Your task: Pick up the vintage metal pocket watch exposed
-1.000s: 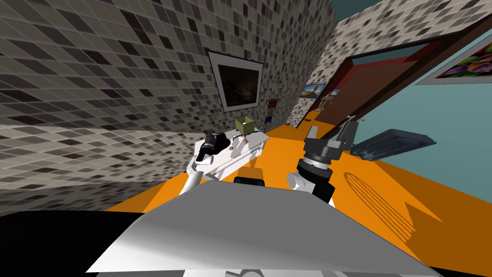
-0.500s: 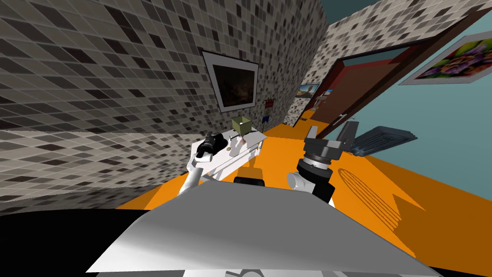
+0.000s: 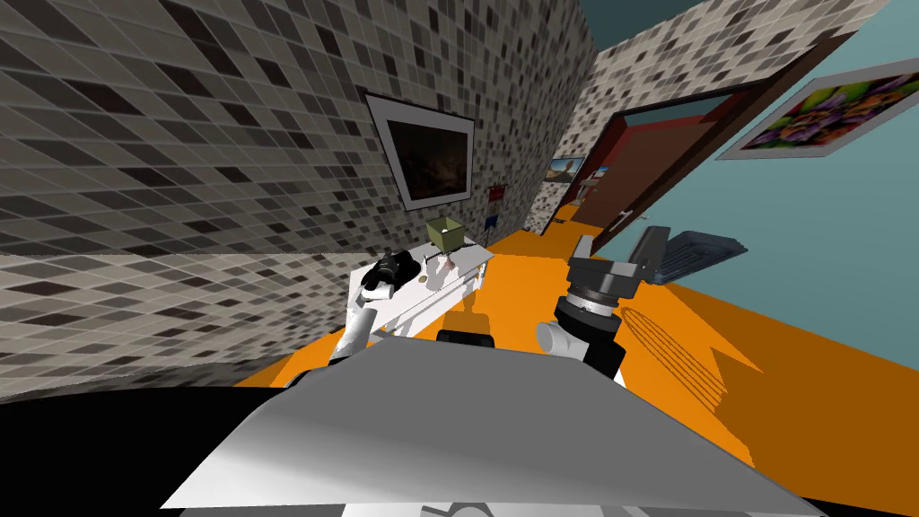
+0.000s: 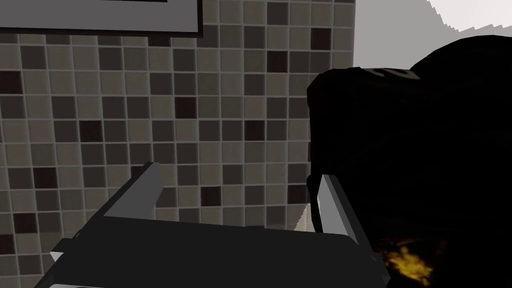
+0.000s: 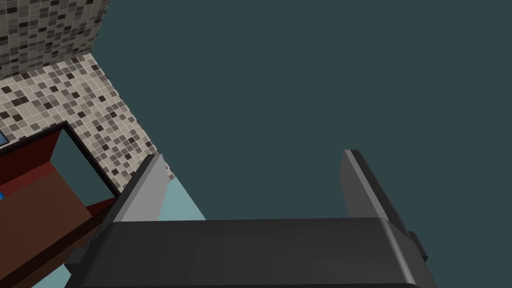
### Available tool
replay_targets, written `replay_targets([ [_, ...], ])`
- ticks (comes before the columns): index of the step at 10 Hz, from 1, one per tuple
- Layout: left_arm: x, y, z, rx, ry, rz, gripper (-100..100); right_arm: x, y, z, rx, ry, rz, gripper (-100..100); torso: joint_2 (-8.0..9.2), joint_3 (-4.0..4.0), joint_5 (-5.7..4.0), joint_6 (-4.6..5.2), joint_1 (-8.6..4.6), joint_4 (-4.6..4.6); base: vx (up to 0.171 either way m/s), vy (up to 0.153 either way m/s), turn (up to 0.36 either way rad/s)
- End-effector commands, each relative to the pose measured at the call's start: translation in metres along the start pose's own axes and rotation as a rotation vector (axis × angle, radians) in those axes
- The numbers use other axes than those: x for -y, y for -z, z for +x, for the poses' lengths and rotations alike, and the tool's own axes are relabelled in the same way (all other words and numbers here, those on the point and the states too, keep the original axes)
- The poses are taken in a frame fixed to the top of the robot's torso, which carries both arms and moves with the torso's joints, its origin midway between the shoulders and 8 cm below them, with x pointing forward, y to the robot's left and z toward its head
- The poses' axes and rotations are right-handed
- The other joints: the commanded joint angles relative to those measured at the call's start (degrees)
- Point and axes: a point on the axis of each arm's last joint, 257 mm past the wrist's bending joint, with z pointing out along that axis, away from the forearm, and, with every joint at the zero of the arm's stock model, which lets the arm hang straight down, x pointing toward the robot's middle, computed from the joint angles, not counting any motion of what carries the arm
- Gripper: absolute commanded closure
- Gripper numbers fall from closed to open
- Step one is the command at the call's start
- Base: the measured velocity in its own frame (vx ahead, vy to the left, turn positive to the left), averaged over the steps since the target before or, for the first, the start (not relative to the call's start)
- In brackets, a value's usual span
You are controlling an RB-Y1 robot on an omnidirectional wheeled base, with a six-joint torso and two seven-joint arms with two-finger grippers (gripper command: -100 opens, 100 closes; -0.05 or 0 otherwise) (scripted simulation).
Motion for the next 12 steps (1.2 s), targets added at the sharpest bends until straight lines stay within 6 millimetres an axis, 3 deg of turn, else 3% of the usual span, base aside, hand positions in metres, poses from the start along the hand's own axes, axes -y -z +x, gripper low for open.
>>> replay_targets([
  [1, -0.01, -0.01, -0.016, 0.032, 0.029, -0.053, -100, 0.0, 0.0, 0.0, 0.0, 0.0, 0.0, 0, 0.0, 0.0, 0.0, 0.0, 0.0, 0.0, 0.008, -0.024, -0.149],
  [3, -0.026, -0.017, -0.032, 0.067, 0.059, -0.116, -100, 0.0, 0.0, 0.0, 0.0, 0.0, 0.0, 0, -0.02, -0.01, 0.0, 0.0, -0.02, -0.01, 0.016, -0.025, -0.092],
  [4, -0.044, -0.015, -0.037, 0.082, 0.06, -0.164, -100, 0.0, 0.0, 0.0, 0.0, 0.0, 0.0, 0, -0.06, -0.03, -0.01, 0.02, -0.05, -0.01, 0.018, -0.025, -0.08],
  [5, -0.043, -0.022, -0.047, 0.103, 0.091, -0.183, -100, 0.0, 0.0, 0.0, 0.0, 0.0, 0.0, 0, -0.05, -0.03, 0.0, 0.01, -0.05, -0.02, 0.019, -0.028, -0.149],
  [6, -0.065, -0.018, -0.053, 0.121, 0.093, -0.238, -100, 0.0, 0.0, 0.0, 0.0, 0.0, 0.0, 0, -0.07, -0.04, -0.01, 0.03, -0.05, -0.01, 0.022, -0.015, -0.061],
  [7, -0.065, -0.024, -0.062, 0.141, 0.125, -0.26, -100, 0.0, 0.0, 0.0, 0.0, 0.0, 0.0, 0, -0.06, -0.04, 0.0, -0.01, -0.01, -0.02, 0.03, -0.014, -0.119],
  [8, -0.086, -0.019, -0.068, 0.159, 0.127, -0.315, -100, 0.0, 0.0, 0.0, 0.0, 0.0, 0.0, 0, -0.09, -0.05, 0.0, 0.02, 0.0, -0.02, 0.027, -0.011, -0.074],
  [9, -0.083, -0.025, -0.075, 0.176, 0.159, -0.332, -100, 0.0, 0.0, 0.0, 0.0, 0.0, 0.0, 0, -0.08, -0.05, 0.01, -0.01, 0.01, -0.02, 0.028, -0.02, -0.11],
  [10, -0.105, -0.018, -0.081, 0.196, 0.162, -0.39, -100, 0.0, 0.0, 0.0, 0.0, 0.0, 0.0, 0, -0.09, -0.05, 0.0, 0.02, -0.02, -0.02, 0.026, -0.012, -0.084],
  [11, -0.106, -0.022, -0.088, 0.213, 0.195, -0.412, -100, 0.0, 0.0, 0.0, 0.0, 0.0, 0.0, 0, -0.08, -0.05, 0.01, 0.0, 0.0, -0.02, 0.04, -0.013, -0.147],
  [12, -0.127, -0.014, -0.092, 0.231, 0.198, -0.466, -100, 0.0, 0.0, 0.0, 0.0, 0.0, 0.0, 0, -0.12, -0.07, 0.0, 0.02, -0.01, -0.02, 0.037, -0.005, -0.062],
])
